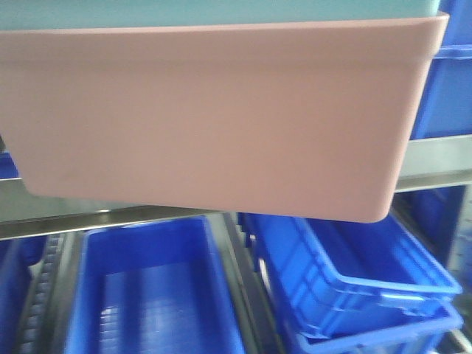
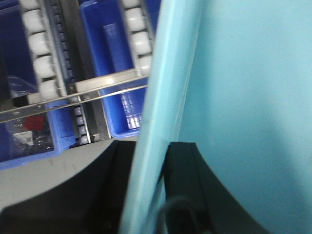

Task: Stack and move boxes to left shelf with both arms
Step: 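Hold the stacked bins above the roller shelf as the base approaches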

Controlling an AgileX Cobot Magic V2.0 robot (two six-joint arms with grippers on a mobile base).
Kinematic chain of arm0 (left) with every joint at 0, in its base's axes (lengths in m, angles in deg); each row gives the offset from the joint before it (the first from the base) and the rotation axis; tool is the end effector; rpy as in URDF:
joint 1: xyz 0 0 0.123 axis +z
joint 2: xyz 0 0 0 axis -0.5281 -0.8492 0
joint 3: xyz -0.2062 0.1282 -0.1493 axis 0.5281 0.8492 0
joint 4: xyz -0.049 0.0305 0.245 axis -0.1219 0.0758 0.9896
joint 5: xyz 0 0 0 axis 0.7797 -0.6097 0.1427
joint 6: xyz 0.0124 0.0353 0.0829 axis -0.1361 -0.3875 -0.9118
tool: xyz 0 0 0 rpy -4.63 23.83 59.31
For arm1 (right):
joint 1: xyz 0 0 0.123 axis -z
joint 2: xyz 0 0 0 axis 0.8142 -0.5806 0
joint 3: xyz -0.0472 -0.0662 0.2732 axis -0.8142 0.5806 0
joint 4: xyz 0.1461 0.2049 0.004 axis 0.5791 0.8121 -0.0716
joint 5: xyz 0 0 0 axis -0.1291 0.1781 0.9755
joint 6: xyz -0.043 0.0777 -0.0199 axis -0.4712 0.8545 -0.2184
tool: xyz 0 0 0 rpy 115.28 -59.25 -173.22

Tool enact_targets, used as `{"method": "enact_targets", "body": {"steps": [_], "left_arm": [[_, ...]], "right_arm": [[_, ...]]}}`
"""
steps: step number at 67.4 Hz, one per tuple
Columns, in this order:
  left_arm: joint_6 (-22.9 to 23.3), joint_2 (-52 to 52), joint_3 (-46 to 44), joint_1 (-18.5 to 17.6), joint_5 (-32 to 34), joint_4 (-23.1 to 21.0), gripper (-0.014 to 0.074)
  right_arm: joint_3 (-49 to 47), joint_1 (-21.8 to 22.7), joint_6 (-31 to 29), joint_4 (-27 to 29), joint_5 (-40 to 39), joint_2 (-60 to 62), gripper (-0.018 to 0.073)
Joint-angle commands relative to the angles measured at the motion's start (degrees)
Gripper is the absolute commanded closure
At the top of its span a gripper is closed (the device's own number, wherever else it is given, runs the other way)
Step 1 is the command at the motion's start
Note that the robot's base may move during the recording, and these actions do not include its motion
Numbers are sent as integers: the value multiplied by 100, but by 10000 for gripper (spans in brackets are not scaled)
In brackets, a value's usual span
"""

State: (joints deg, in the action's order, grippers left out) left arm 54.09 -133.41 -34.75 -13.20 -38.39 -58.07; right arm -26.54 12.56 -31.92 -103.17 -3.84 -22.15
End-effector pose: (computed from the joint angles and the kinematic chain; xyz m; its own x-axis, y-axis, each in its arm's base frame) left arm 0.2728 -0.2239 0.3495 -0.7915 0.1134 -0.6006 0.1233 0.9921 0.0249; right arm 0.2633 0.1913 0.3586 -0.7434 -0.2777 -0.6085 -0.2535 0.9588 -0.1279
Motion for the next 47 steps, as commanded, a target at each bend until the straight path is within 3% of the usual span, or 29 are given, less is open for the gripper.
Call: {"method": "enact_targets", "body": {"steps": [1, 47], "left_arm": [[22, 259, -273, -238, 1274, -284, 599], [22, 259, -273, -238, 1274, -284, 599]], "right_arm": [[-255, -172, -126, 458, -1366, 215, 503], [-255, -172, -126, 458, -1366, 215, 503]]}}
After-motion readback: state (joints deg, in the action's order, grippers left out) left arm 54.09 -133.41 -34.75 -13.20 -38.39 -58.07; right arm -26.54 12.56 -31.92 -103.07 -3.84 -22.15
